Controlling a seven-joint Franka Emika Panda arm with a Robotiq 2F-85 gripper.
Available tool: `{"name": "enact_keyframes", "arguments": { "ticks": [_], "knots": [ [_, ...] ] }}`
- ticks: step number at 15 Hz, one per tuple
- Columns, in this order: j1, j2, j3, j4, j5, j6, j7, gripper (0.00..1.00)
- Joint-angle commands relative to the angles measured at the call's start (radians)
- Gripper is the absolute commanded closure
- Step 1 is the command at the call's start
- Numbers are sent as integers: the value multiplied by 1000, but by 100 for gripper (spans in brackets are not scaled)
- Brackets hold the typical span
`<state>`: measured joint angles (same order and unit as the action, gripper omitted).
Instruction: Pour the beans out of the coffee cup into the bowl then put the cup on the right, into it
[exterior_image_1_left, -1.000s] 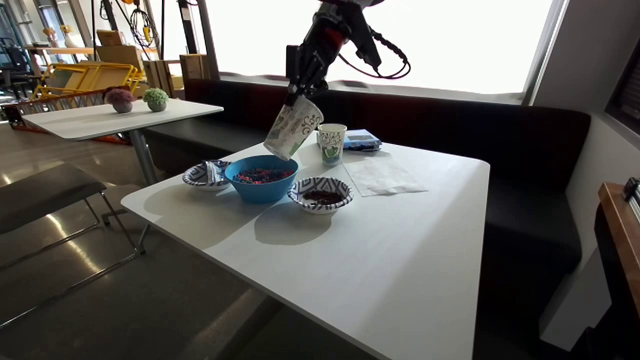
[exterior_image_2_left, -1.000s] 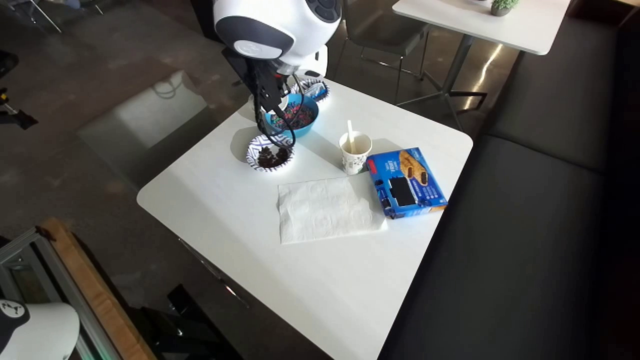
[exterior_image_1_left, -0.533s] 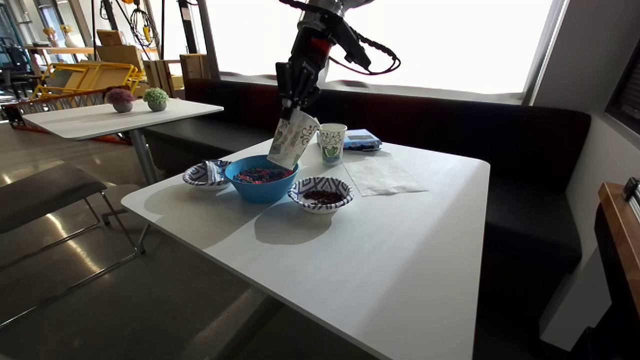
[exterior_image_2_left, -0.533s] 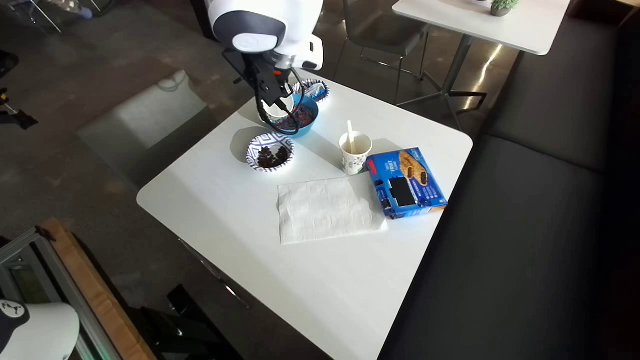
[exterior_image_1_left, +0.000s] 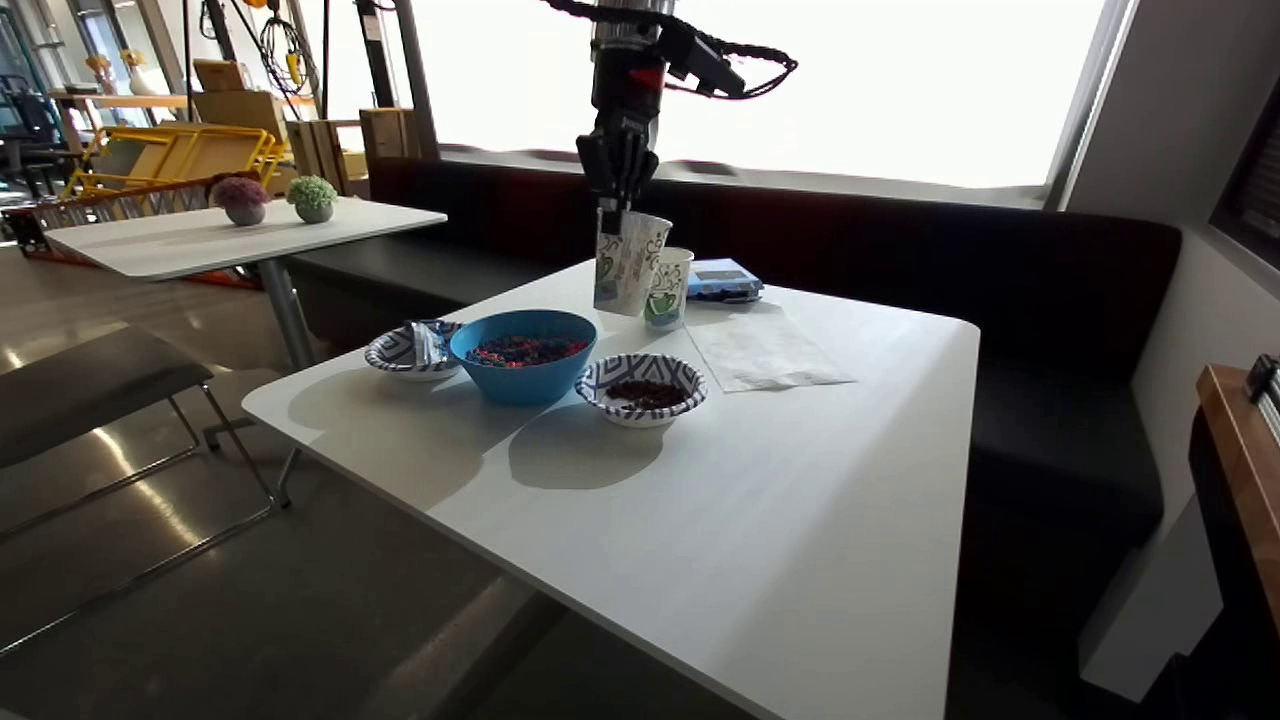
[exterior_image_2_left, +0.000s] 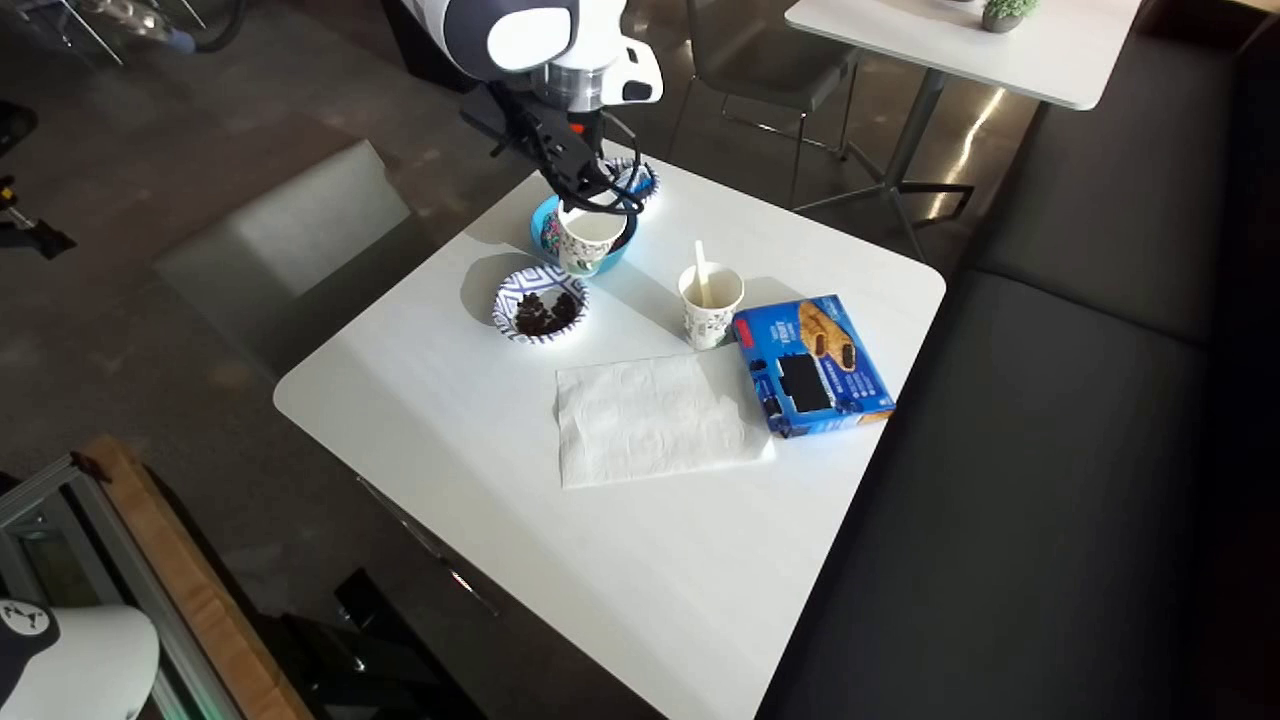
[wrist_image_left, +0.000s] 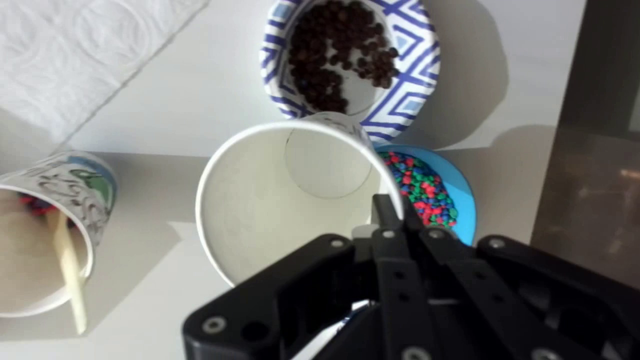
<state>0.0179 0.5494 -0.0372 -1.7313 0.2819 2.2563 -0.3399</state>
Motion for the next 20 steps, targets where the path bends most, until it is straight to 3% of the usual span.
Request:
{"name": "enact_keyframes", "arguments": {
  "ticks": [1, 4, 9, 14, 16, 20],
  "knots": [
    [31, 20, -16, 46, -241, -18, 104, 99],
    [48, 71, -10, 97, -392, 10, 132, 99],
    [63, 187, 1, 206, -497, 34, 134, 99],
    [7, 289, 41, 314, -449, 125, 85, 99],
    [9, 327, 27, 348, -477, 159, 80, 99],
    [-18, 381, 45, 400, -458, 139, 42, 99]
  ]
}}
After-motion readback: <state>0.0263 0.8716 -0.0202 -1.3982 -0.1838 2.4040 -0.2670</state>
